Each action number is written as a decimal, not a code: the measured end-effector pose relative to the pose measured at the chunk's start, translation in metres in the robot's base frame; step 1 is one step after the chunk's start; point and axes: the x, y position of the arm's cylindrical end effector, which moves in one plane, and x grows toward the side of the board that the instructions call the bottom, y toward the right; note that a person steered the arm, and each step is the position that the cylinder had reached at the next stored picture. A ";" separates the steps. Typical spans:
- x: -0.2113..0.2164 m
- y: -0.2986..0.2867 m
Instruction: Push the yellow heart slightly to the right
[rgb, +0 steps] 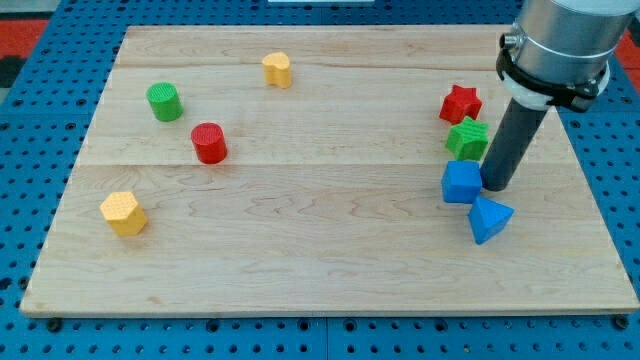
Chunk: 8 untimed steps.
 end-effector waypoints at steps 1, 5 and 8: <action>-0.040 0.069; -0.248 -0.204; -0.172 -0.205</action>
